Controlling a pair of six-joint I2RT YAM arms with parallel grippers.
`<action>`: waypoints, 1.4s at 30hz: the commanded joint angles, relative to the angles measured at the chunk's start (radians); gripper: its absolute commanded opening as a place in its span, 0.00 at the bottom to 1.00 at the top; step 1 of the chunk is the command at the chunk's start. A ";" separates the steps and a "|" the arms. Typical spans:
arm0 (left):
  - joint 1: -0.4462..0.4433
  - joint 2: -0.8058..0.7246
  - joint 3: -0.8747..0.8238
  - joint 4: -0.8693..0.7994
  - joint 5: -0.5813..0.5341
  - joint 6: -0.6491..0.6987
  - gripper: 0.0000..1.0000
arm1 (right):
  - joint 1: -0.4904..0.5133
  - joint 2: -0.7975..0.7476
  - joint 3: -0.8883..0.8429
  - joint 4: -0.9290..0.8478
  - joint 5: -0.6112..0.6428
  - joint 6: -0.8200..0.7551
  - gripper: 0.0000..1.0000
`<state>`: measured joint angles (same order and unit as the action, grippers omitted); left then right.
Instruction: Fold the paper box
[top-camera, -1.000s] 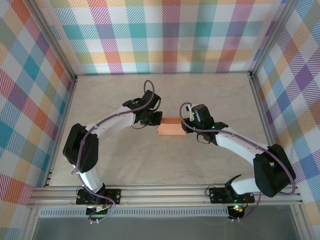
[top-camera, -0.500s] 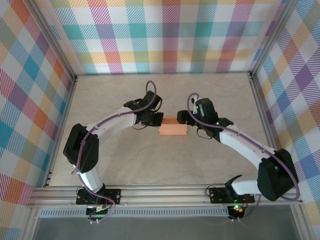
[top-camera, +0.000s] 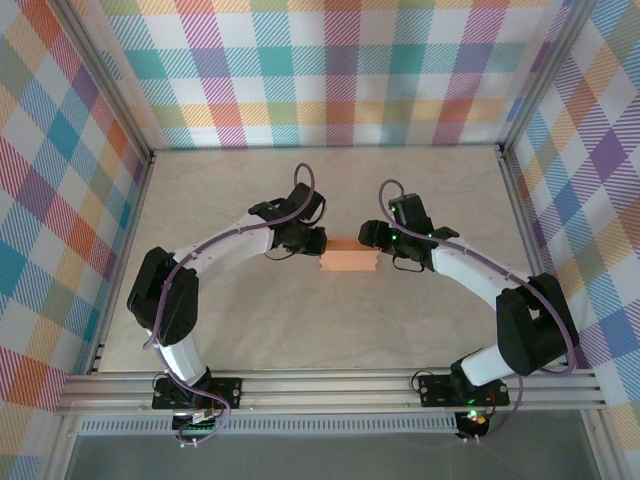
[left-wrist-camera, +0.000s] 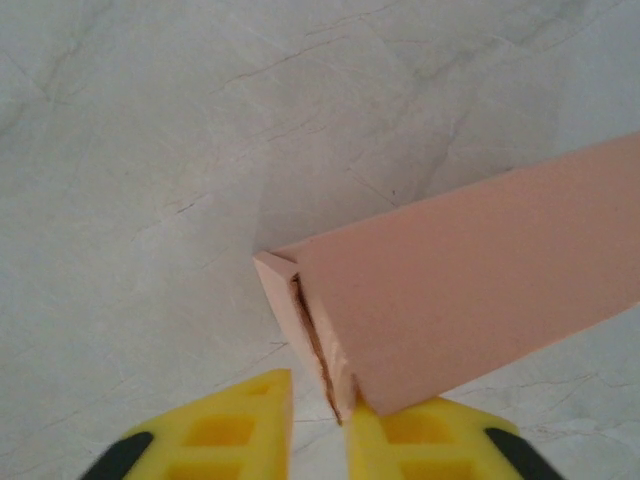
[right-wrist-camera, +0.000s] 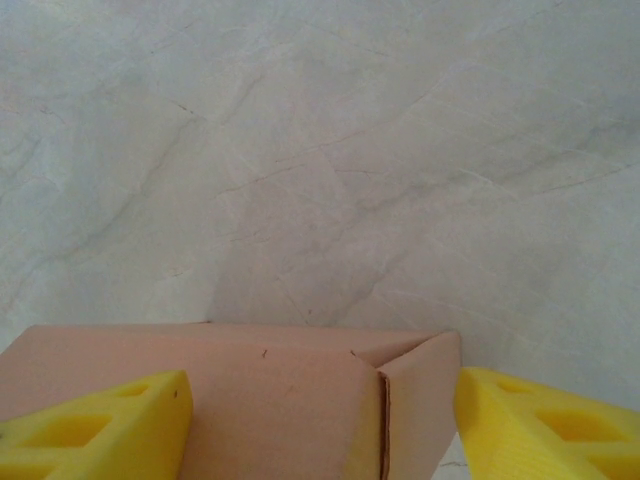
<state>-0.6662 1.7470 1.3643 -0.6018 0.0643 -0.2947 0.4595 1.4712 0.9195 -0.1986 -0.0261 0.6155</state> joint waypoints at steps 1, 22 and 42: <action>-0.013 -0.007 -0.008 -0.011 0.067 0.040 0.30 | 0.006 0.009 -0.025 0.008 0.005 0.006 0.69; 0.082 -0.110 -0.104 0.264 0.306 -0.205 1.00 | 0.005 0.012 -0.056 0.054 -0.015 0.014 0.69; 0.162 -0.063 -0.302 0.403 0.371 -0.419 0.46 | 0.006 0.008 -0.058 0.042 -0.011 0.010 0.69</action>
<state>-0.5053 1.6768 1.0885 -0.1829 0.4187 -0.7109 0.4595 1.4761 0.8783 -0.1287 -0.0322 0.6216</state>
